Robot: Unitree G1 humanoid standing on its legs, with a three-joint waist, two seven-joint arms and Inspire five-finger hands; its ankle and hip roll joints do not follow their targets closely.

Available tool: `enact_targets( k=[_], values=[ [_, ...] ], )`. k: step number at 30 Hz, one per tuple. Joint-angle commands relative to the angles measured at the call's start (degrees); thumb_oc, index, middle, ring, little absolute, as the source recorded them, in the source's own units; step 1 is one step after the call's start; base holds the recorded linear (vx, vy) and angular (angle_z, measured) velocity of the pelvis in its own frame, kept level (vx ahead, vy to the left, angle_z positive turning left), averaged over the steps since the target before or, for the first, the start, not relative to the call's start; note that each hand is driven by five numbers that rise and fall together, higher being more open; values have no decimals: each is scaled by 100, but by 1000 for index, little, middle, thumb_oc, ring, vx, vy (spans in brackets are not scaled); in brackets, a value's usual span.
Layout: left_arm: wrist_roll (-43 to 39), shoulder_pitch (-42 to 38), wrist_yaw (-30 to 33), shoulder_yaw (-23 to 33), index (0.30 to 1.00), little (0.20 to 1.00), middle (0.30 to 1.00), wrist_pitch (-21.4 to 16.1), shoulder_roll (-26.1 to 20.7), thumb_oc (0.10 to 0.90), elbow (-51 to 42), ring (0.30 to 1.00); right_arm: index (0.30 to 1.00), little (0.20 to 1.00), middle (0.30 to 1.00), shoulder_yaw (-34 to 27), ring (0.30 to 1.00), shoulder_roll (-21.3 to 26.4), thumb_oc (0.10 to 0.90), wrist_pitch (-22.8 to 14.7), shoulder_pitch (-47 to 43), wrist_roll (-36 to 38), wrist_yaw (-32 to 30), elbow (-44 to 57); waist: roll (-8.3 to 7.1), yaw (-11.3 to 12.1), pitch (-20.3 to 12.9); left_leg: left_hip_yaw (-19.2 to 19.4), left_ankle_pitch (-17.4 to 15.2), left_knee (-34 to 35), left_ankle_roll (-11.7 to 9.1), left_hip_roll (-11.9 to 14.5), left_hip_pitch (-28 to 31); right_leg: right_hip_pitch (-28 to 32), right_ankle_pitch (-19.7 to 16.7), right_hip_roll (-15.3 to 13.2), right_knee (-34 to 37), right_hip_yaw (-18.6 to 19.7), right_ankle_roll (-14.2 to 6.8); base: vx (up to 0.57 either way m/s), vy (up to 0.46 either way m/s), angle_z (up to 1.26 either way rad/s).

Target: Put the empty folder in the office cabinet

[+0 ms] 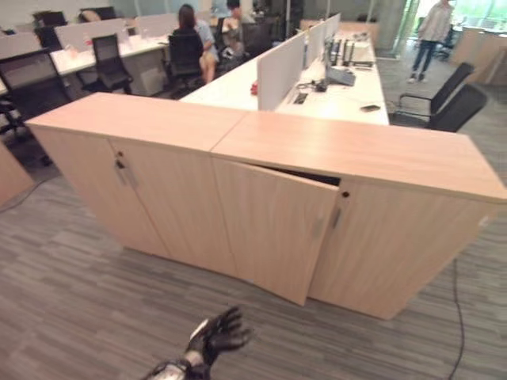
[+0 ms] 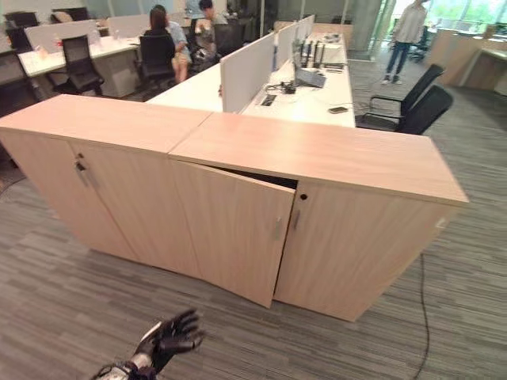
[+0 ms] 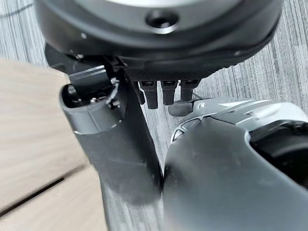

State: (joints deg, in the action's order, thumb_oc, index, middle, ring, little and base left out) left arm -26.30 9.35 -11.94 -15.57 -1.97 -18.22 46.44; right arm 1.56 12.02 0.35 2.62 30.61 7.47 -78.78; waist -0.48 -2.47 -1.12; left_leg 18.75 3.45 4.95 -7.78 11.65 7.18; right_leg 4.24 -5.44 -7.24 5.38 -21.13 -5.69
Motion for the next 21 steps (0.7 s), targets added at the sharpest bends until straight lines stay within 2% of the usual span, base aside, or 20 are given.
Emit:
enact_targets(
  k=[1,3,4,5,6,7,8,10,11,14,16,17,21],
  values=[
    [244,-766,198,288,900,900,900,-331,501,800,857,900,900,900,900,112,900,148,800,-149,-232,113,-75,-270,21,95,27,-249,-333,-335,-21,202,167,-156,625,310,-93,-2,46,-37,-134,-18],
    [341,-994,384,622,900,900,900,-311,647,800,2175,900,900,900,900,155,900,135,800,-133,-232,100,-73,-327,-24,39,-14,-263,-245,-490,-65,285,147,-163,691,430,-133,110,144,-7,-120,-17],
    [341,-1001,382,624,900,900,900,-317,649,800,2184,900,900,900,900,156,900,135,800,-133,-236,101,-73,-328,-23,37,-12,-265,-246,-494,-66,287,144,-164,693,432,-135,109,145,32,-128,-8],
    [563,-1075,554,841,900,900,900,-326,646,800,2807,900,900,900,900,205,900,117,800,-147,-265,81,-70,-323,-51,17,1,-328,-106,-867,-119,382,45,-146,757,533,-177,180,229,28,-136,-11],
    [750,-1071,636,885,900,900,900,-331,617,800,3009,900,900,900,900,241,900,118,800,-156,-273,61,-90,-326,-84,22,23,-370,-6,-1112,-125,427,-31,-125,781,575,-194,224,282,35,-182,-27],
    [988,-1021,710,884,900,900,900,-341,610,800,3189,900,900,900,900,310,900,135,800,-179,-284,4,-114,-333,-130,80,77,-531,89,-1392,-64,387,-182,-70,822,595,-161,243,326,13,-94,-33],
    [988,-1022,710,884,900,900,900,-341,610,800,3189,900,900,900,900,310,900,135,800,-179,-284,4,-114,-333,-130,76,76,-537,86,-1400,-64,388,-190,-72,822,595,-161,238,326,-7,-49,-41],
    [795,-994,740,984,900,900,900,-357,624,800,3138,900,900,900,900,300,900,176,800,-192,-272,17,-153,-347,-221,186,140,-951,-205,-1447,96,-2,-630,-50,838,487,-146,227,311,-8,-3,-14],
    [652,-955,753,1112,900,900,900,-356,623,800,3185,900,900,900,900,272,900,195,800,-195,-264,16,-160,-340,-275,248,161,-1129,-461,-1339,173,-251,-801,-37,842,408,-154,231,278,17,25,9],
    [115,-838,712,1519,900,900,900,-329,611,800,3376,900,900,900,900,212,900,206,800,-191,-270,52,-118,-319,-250,388,266,-1667,-466,-1169,205,-688,-1122,-43,842,367,-279,351,245,2,67,2],
    [75,-717,666,1674,900,900,900,-312,610,800,3564,900,900,900,900,175,900,163,800,-180,-251,66,-65,-392,-178,388,215,-1781,-433,-798,255,-740,-942,-41,855,401,-291,423,239,62,103,-22],
    [160,-566,594,1698,900,900,900,-296,634,800,3623,900,900,900,900,101,900,146,800,-144,-184,48,-39,-449,-109,382,107,-1699,-389,-491,299,-752,-702,52,854,402,-253,454,214,94,91,-38],
    [343,-499,613,1600,900,900,900,-354,634,800,3578,900,900,900,900,33,900,139,800,-150,-122,91,-30,-448,-28,329,-19,-1580,-276,-39,326,-791,-455,113,805,368,-161,472,156,75,105,-30]
  ],
)
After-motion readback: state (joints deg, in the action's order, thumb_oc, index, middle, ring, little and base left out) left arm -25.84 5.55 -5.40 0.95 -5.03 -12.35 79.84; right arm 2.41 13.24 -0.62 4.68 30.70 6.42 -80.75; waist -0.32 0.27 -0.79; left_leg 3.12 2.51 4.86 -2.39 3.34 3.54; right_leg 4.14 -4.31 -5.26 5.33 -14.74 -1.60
